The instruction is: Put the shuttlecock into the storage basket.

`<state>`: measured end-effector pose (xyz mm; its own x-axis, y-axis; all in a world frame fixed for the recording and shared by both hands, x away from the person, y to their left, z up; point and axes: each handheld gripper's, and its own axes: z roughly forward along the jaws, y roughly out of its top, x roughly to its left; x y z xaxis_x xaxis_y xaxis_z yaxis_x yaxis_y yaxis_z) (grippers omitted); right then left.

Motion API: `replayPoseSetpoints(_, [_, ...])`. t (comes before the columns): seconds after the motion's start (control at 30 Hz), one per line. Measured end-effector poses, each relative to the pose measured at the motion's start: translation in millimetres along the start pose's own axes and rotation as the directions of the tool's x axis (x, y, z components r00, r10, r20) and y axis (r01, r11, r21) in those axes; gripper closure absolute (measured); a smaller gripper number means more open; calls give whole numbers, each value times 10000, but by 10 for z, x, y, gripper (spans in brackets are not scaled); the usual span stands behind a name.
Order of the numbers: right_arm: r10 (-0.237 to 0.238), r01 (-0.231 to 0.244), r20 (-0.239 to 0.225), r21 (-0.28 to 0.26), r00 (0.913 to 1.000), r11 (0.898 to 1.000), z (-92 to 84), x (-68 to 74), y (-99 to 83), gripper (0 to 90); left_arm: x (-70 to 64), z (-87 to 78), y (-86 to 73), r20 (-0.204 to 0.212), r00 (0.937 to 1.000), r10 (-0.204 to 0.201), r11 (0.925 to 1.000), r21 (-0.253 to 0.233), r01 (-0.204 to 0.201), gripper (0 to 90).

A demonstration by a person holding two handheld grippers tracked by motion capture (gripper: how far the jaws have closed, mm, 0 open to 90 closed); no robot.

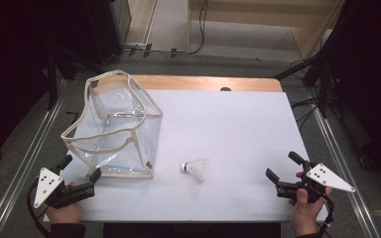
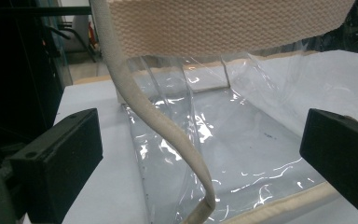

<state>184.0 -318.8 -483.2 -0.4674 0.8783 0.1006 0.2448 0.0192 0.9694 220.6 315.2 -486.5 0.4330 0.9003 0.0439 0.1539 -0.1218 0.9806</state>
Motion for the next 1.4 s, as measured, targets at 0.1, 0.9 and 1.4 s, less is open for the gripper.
replayPoseSetpoints(0.1, [-26, 26, -139, -2, 9999, 10000, 7, 46, 17, 0, 0, -4, -1, 31, 10000, 8, 10000, -6, -8, 0])
replayPoseSetpoints(0.9, [-259, 266, -1310, 31, 9910, 9996, 152, 392, 136, 0, 0, -7, -1, 30, 10000, 27, 10000, -16, -27, 0])
replayPoseSetpoints(1.4, [-417, 522, -1895, 508, 9810, 9973, 357, 652, 126, 0, 0, -7, -1, 30, 10000, 17, 10000, -20, -17, 0])
